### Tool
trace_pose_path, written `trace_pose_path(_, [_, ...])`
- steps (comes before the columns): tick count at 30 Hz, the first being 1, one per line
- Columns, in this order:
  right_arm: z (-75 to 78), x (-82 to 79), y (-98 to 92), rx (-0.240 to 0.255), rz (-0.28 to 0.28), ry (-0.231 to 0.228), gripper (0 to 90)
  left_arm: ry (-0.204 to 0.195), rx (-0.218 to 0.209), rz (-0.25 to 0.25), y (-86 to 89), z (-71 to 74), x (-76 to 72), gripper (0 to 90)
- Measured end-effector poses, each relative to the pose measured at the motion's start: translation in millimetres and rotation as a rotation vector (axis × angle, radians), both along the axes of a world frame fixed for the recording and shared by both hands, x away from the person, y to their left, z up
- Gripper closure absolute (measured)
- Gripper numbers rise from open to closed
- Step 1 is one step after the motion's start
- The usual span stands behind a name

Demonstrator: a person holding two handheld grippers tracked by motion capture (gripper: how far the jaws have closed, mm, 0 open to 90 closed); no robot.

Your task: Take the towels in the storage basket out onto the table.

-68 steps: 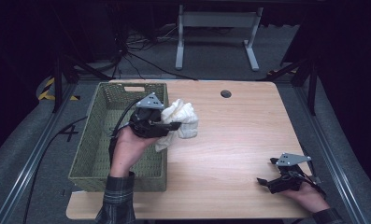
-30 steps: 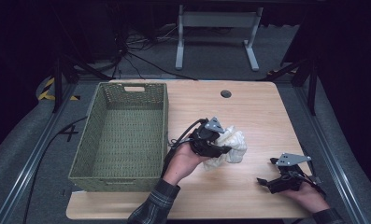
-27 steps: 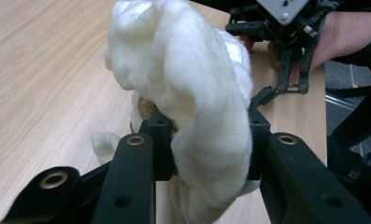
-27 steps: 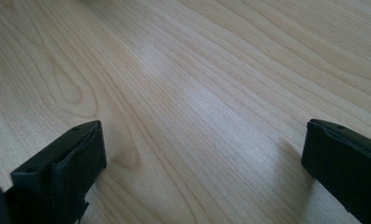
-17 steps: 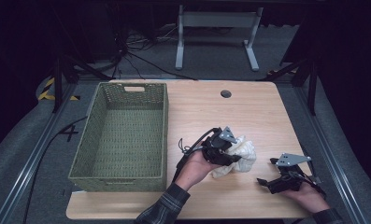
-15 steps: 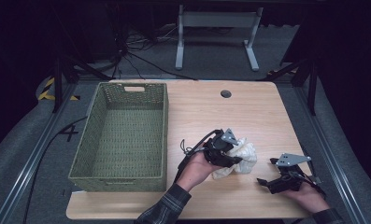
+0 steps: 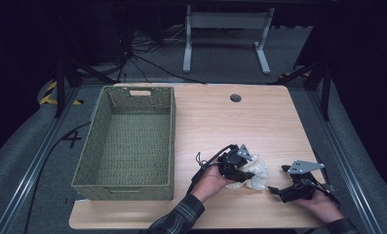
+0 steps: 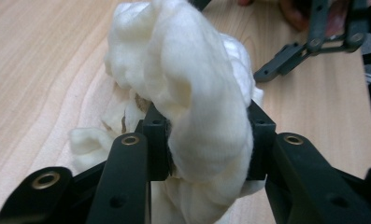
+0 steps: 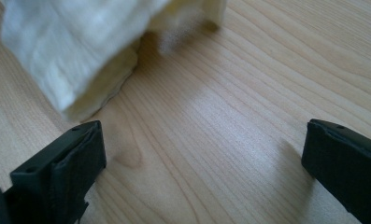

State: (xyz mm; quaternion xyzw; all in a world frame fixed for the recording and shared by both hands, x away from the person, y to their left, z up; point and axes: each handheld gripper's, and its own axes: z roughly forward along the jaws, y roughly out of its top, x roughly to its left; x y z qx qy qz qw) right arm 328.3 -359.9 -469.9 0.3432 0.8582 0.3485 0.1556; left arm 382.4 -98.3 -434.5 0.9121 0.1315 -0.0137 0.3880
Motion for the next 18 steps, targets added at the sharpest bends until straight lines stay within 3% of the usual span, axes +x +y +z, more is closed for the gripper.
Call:
trace_pose_path(5, [0.0, 0.0, 0.0, 0.000, 0.000, 0.000, 0.0, 0.023, 0.014, -0.001, -4.8, -10.8, 1.6, 60.1])
trace_pose_path(7, [0.0, 0.0, 0.0, 0.000, 0.000, 0.001, 0.0, 0.033, 0.010, 0.003, -5.8, -12.1, 1.8, 54.5])
trace_pose_path(8, [0.0, 0.0, 0.0, 0.000, 0.000, 0.000, 0.0, 0.046, 0.000, 0.009, -5.5, -11.0, 1.5, 48.9])
trace_pose_path(13, [0.1, -0.1, 0.0, 0.000, 0.002, 0.000, 0.0, 0.041, -0.018, 0.026, 0.8, -3.6, 0.7, 37.6])
trace_pose_path(18, [0.4, -0.7, -0.7, -0.002, 0.017, 0.005, 0.0, 0.026, -0.035, 0.062, 16.3, 7.0, -2.8, 35.3])
